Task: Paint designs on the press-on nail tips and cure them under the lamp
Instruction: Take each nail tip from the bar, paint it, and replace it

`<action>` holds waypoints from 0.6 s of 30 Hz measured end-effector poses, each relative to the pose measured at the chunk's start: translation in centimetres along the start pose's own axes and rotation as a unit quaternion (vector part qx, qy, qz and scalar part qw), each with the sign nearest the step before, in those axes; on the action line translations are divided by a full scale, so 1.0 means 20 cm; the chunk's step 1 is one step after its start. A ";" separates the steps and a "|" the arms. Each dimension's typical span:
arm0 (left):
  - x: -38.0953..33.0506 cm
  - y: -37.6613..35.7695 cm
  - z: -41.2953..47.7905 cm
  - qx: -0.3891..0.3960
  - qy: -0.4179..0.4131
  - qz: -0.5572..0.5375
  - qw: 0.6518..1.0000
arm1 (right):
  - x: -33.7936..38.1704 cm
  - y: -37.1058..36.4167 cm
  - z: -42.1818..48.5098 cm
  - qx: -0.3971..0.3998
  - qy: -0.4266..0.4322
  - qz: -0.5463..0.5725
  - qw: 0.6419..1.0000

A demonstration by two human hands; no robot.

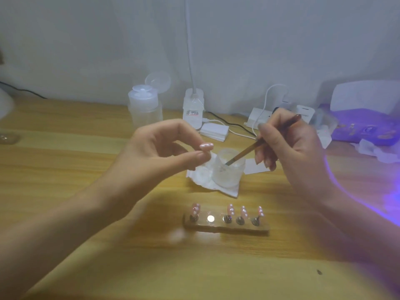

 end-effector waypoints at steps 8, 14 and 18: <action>0.11 -0.06 0.15 -0.042 -0.062 0.078 0.994 | -0.02 0.03 0.02 -0.046 -0.044 0.043 0.997; 0.21 -0.05 0.14 -0.104 -0.079 0.097 0.987 | -0.07 0.07 0.02 -0.122 -0.074 0.073 0.987; 0.22 -0.04 0.12 -0.103 -0.095 0.128 0.982 | -0.05 0.07 0.03 -0.102 -0.055 0.053 0.992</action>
Point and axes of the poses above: each hand's wrist, its own z-axis towards the middle knuckle, its own y-axis out of the back of the hand, x = y × z, the point moved 1 cm from there along z, towards the middle knuckle, and after that the axes turned 6 degrees about -x, right-handed, at the moved point
